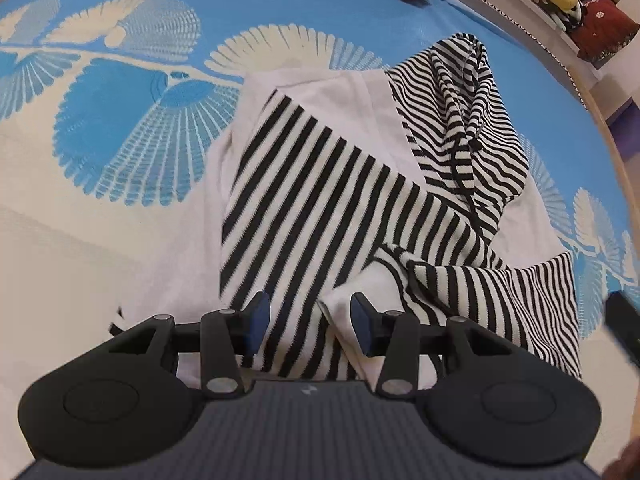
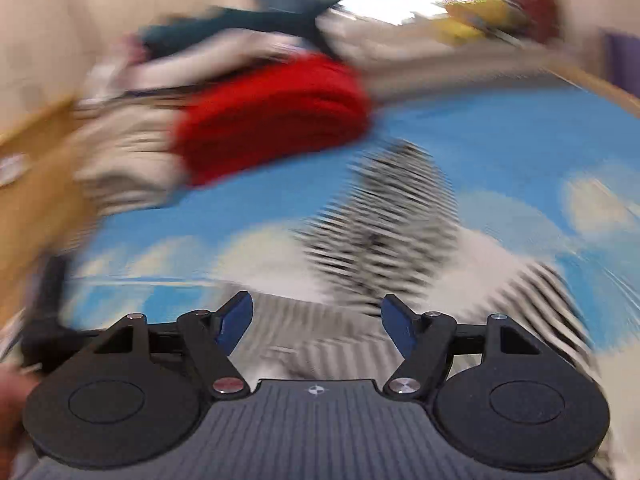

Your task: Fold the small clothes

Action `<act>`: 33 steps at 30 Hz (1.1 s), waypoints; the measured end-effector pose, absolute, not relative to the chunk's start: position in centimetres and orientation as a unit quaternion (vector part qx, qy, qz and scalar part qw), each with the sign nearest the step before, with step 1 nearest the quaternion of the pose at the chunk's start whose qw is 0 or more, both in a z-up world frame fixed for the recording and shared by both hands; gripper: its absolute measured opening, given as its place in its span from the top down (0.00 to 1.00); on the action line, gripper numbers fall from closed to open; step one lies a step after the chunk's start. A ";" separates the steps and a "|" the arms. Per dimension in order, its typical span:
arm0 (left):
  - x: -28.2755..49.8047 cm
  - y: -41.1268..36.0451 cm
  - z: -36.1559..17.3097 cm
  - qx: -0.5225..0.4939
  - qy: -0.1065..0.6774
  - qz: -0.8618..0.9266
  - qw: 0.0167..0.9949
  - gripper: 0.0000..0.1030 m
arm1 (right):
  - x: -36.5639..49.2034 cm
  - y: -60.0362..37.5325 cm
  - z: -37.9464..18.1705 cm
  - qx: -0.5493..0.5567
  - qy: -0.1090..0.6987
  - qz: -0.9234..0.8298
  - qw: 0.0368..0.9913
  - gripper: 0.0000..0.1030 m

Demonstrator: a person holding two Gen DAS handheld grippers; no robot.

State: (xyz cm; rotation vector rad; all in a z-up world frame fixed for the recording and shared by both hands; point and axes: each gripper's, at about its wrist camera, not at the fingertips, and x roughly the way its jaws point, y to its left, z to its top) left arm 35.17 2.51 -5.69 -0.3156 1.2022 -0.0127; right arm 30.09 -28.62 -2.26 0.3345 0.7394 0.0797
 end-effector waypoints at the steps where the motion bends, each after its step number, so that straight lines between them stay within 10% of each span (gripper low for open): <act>1: 35.2 2.5 -6.0 -0.152 0.567 -0.008 0.810 0.52 | 30.4 -29.7 -2.9 0.178 0.378 0.008 0.908 0.29; 16: 34.8 -3.2 -9.1 -0.113 0.586 -0.050 0.801 0.49 | 31.1 -34.3 -4.4 0.226 0.406 -0.120 0.877 0.30; 18: 34.6 -4.3 -8.9 -0.074 0.576 -0.058 0.812 0.62 | 31.1 -34.9 -4.4 0.231 0.398 -0.140 0.876 0.30; 19: 34.6 -4.6 -8.7 -0.056 0.569 -0.063 0.818 0.89 | 31.0 -35.3 -4.4 0.236 0.395 -0.149 0.875 0.30; 20: 34.5 -4.6 -8.4 -0.044 0.560 -0.067 0.824 0.95 | 31.0 -35.7 -4.4 0.240 0.391 -0.158 0.874 0.30; 33: 35.8 3.7 -3.9 -0.051 0.512 0.041 0.857 0.93 | 31.1 -38.2 -7.6 0.288 0.446 -0.211 0.821 0.30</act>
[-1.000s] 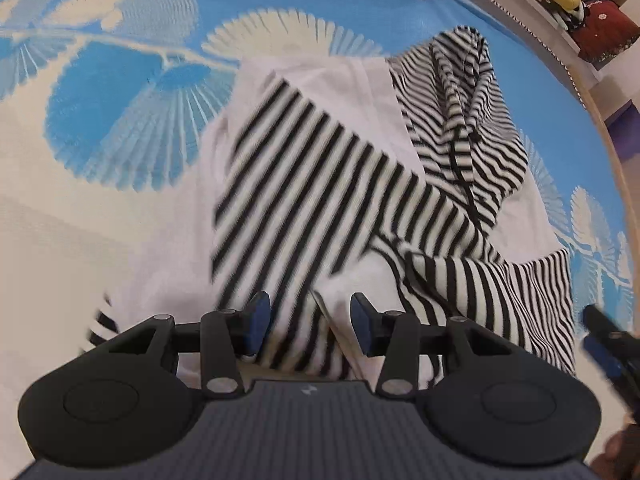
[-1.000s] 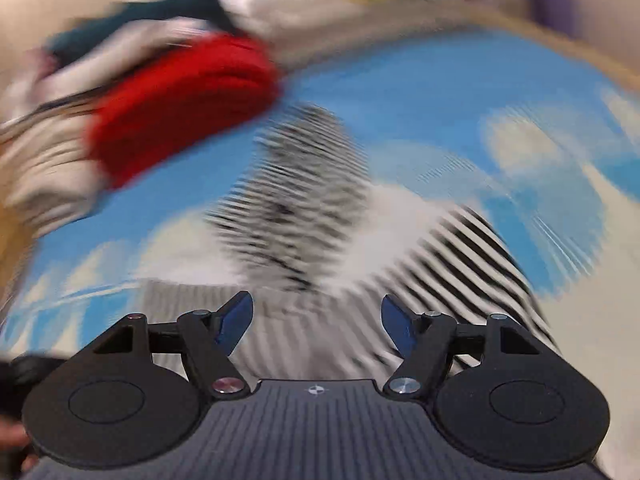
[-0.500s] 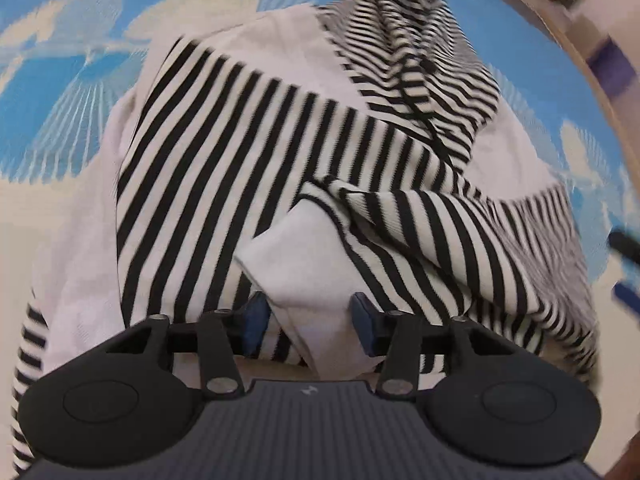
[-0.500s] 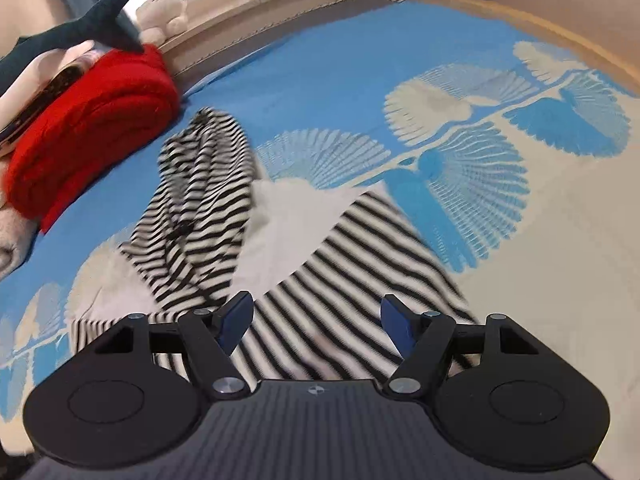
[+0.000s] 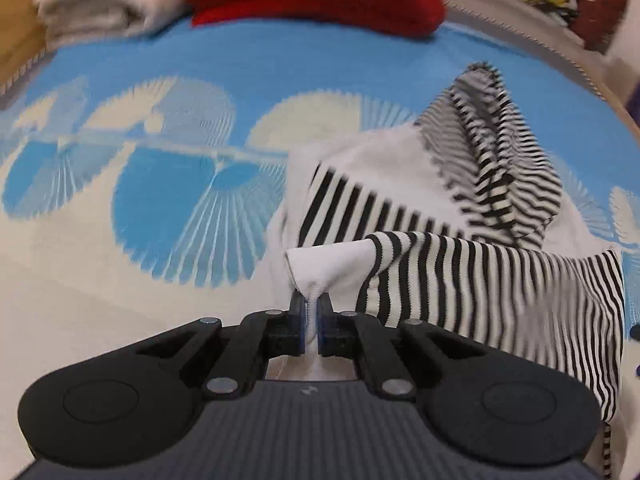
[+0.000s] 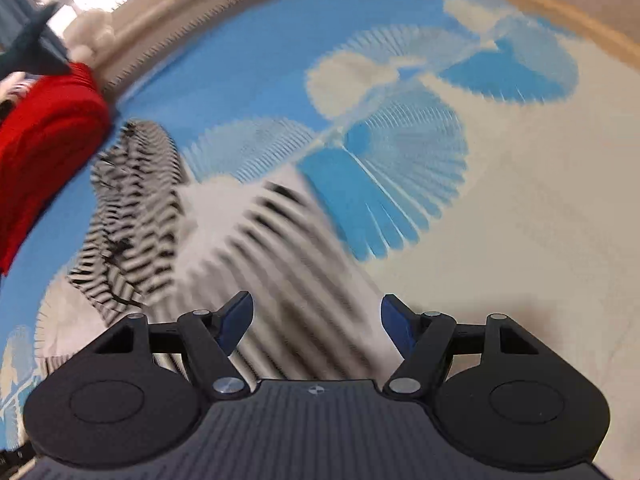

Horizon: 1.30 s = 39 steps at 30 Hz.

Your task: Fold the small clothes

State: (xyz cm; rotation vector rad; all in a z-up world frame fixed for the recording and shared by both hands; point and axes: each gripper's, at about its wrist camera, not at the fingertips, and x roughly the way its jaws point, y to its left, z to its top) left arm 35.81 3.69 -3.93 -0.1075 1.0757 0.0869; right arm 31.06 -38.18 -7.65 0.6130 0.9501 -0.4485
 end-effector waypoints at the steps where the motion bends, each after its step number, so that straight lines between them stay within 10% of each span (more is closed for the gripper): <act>1: 36.0 3.8 -4.2 -0.054 0.522 0.041 0.850 0.91 | 31.1 -38.3 -8.0 0.293 0.452 -0.213 0.815 0.30; 5: 35.6 3.0 -4.3 -0.046 0.517 0.044 0.853 0.73 | 31.2 -38.5 -9.2 0.287 0.476 -0.223 0.801 0.30; 17: 35.7 -0.4 -4.8 -0.062 0.516 0.010 0.854 0.70 | 32.2 -37.7 -9.7 0.182 0.478 -0.217 0.831 0.30; 25: 35.7 0.1 -4.4 -0.073 0.517 0.002 0.853 0.68 | 32.2 -37.3 -10.5 0.181 0.479 -0.188 0.838 0.94; 32: 35.6 0.4 -4.3 -0.077 0.522 -0.008 0.849 0.68 | 32.4 -38.5 -10.1 0.205 0.480 -0.214 0.826 0.92; 36: 35.5 0.3 -4.6 -0.069 0.527 -0.020 0.847 0.67 | 31.5 -37.0 -8.1 0.186 0.456 -0.231 0.839 0.54; 39: 35.3 0.7 -5.0 -0.066 0.534 -0.025 0.842 0.66 | 31.0 -35.2 -7.1 0.164 0.448 -0.197 0.856 0.51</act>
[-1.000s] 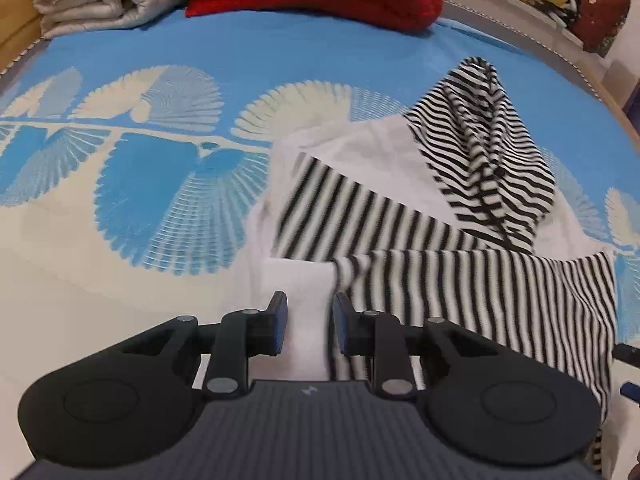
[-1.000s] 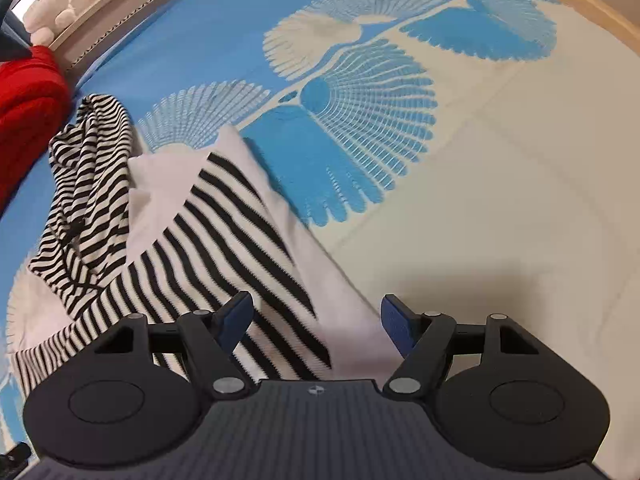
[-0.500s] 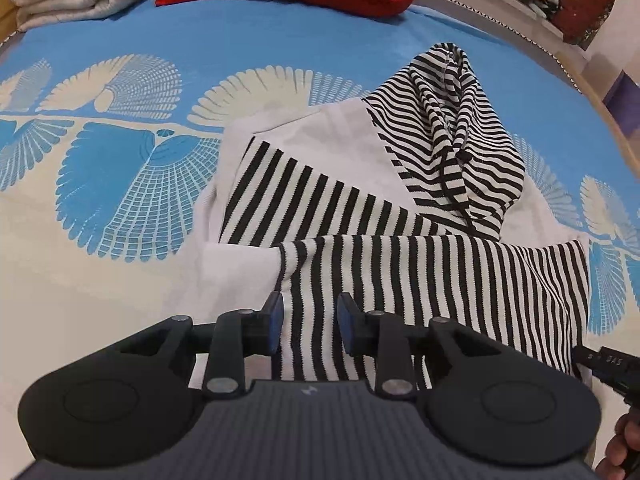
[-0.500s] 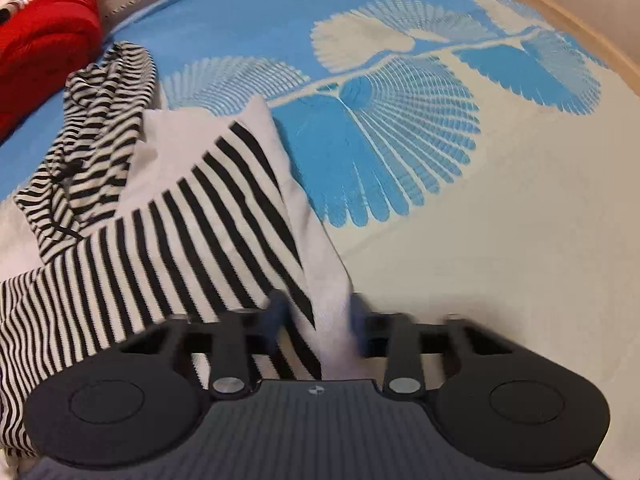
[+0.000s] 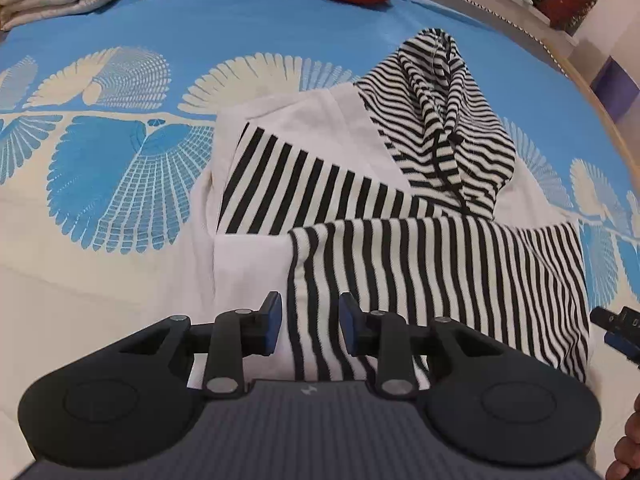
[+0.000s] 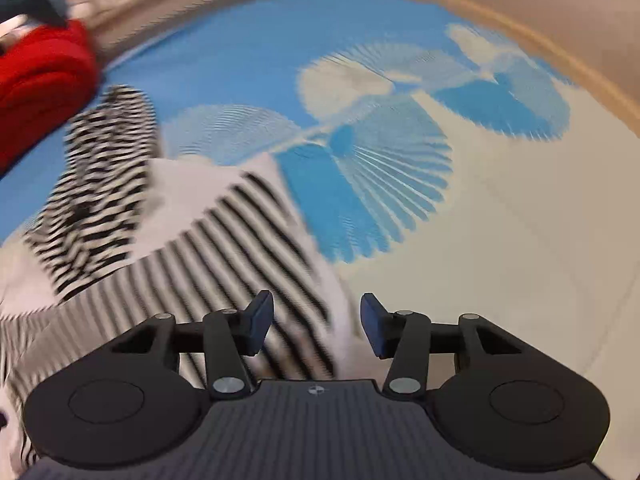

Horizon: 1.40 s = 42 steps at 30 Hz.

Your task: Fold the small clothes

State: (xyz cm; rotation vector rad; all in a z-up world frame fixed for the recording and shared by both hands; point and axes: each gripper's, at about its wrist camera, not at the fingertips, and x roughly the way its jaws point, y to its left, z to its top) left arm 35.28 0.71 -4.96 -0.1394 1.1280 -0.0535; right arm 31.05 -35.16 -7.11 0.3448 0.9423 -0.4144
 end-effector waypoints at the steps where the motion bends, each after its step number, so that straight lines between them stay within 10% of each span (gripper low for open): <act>1: 35.2 0.9 -5.1 -0.065 0.536 -0.025 0.842 0.66 | 30.9 -34.7 -7.0 0.163 0.451 -0.185 0.858 0.51; 42: 35.5 0.7 -7.0 -0.092 0.560 -0.016 0.823 0.65 | 30.9 -33.2 -8.5 0.192 0.511 -0.140 0.826 0.42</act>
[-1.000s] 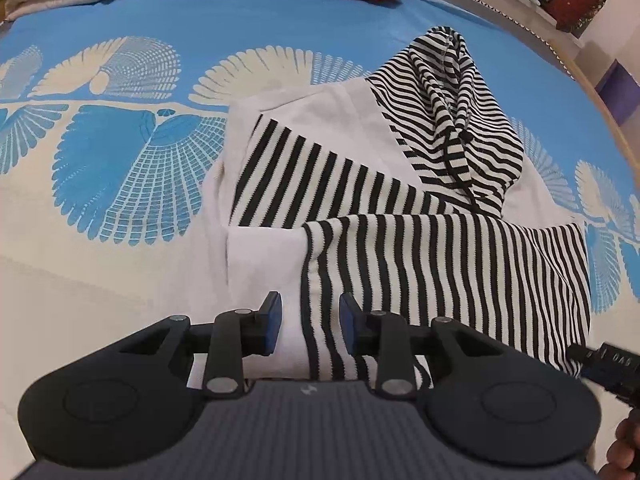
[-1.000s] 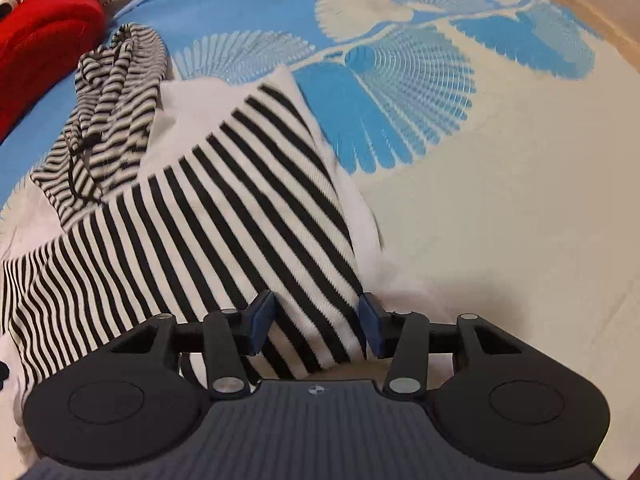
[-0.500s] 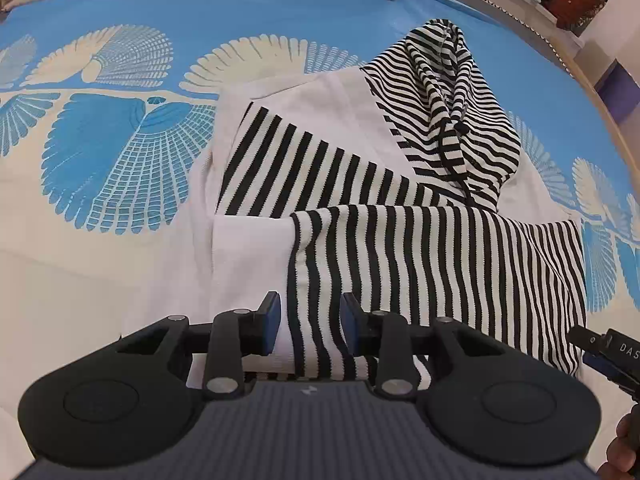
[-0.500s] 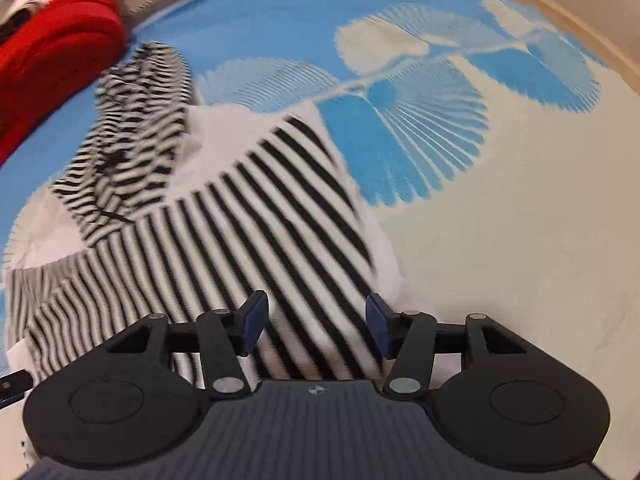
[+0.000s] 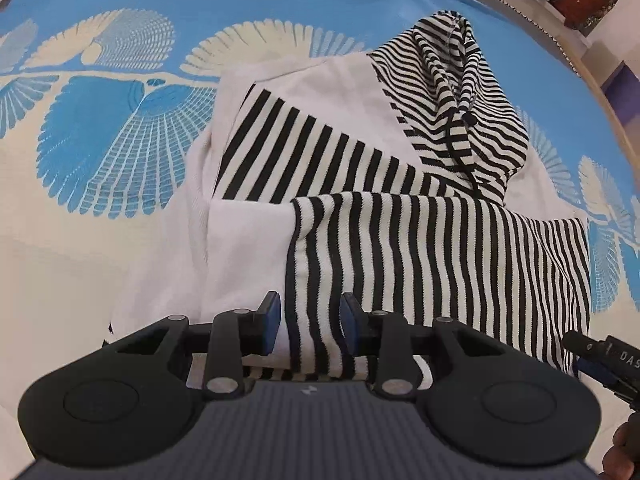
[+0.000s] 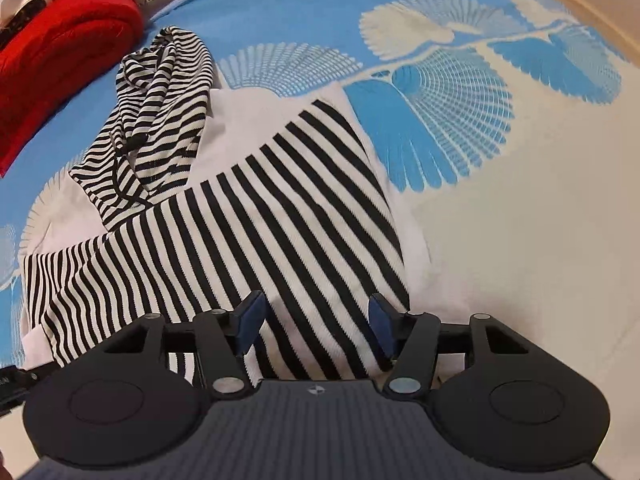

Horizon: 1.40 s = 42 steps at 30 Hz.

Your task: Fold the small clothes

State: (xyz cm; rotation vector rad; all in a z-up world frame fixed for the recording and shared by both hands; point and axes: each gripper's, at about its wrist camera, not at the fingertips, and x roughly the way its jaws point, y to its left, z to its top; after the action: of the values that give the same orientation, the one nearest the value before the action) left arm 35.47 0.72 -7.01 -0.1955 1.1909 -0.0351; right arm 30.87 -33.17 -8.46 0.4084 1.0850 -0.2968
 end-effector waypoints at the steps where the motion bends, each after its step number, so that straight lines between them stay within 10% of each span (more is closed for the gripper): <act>1: 35.5 0.7 -7.3 -0.088 0.563 -0.014 0.821 0.65 | 30.9 -33.3 -8.7 0.197 0.517 -0.136 0.822 0.41; 32: 33.3 -2.6 -0.5 -0.062 0.407 -0.009 0.911 0.64 | 29.6 -34.3 -0.8 0.131 0.440 -0.094 0.884 0.41; 42: 35.7 -3.2 2.9 -0.051 0.371 -0.037 0.926 0.80 | 29.5 -36.8 -0.5 0.143 0.446 -0.083 0.879 0.41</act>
State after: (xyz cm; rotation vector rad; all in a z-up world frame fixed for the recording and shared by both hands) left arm 35.74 -3.22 2.91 -0.1036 0.7614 -0.0758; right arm 29.49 -36.85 -0.45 0.2979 0.9302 -0.1739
